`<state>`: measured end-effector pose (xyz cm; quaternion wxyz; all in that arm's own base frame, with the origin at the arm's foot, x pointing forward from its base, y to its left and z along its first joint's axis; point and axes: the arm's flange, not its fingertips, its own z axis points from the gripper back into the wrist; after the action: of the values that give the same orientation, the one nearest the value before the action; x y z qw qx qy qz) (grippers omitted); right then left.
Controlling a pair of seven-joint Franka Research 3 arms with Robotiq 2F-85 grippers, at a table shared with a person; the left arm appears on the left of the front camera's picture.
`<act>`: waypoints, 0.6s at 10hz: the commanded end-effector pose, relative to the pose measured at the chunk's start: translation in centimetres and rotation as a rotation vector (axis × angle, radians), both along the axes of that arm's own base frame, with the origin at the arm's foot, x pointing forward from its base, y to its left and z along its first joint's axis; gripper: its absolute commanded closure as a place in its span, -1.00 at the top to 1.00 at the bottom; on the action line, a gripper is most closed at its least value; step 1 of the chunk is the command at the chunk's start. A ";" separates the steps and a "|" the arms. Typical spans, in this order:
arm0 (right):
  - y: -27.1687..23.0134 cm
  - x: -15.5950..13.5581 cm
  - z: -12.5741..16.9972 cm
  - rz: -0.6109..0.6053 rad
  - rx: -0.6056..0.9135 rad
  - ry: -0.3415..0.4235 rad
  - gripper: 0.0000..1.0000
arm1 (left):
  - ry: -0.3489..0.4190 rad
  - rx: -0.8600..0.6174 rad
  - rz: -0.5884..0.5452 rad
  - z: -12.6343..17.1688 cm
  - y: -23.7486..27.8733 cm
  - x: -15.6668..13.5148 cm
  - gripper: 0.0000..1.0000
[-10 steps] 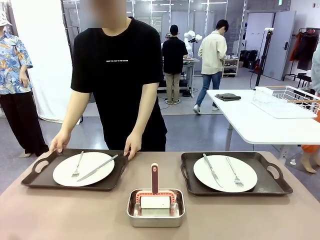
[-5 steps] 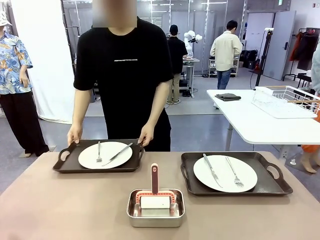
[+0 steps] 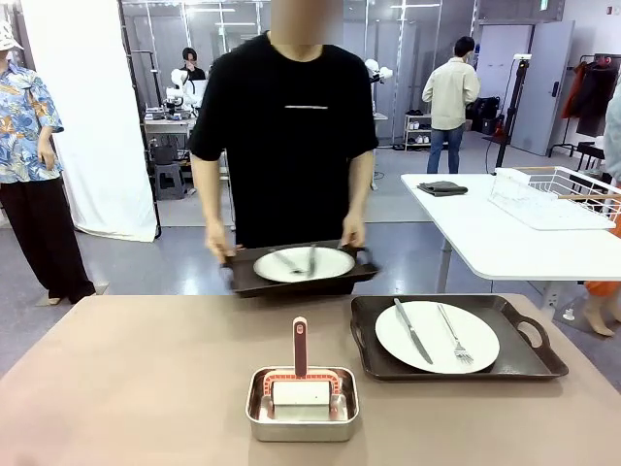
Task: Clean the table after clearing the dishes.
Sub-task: When the left (or right) Handle tray is removed, use the left hand (or right hand) to clean the left (or right) side of the table with the Lint Roller.
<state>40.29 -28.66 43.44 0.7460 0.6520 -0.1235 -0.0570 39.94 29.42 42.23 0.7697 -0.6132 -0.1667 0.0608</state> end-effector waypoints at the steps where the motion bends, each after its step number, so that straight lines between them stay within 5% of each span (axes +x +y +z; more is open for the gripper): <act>1: -0.1 -0.2 0.2 0.000 0.003 -0.003 1.00 | -0.007 -0.014 0.005 0.1 0.2 -0.2 1.00; 6: -0.1 -0.2 0.2 0.000 0.003 -0.003 1.00 | -0.007 -0.014 0.005 0.1 0.2 -0.2 1.00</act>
<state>40.29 -28.66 43.44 0.7460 0.6520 -0.1235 -0.0570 39.94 29.42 42.23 0.7697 -0.6132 -0.1667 0.0608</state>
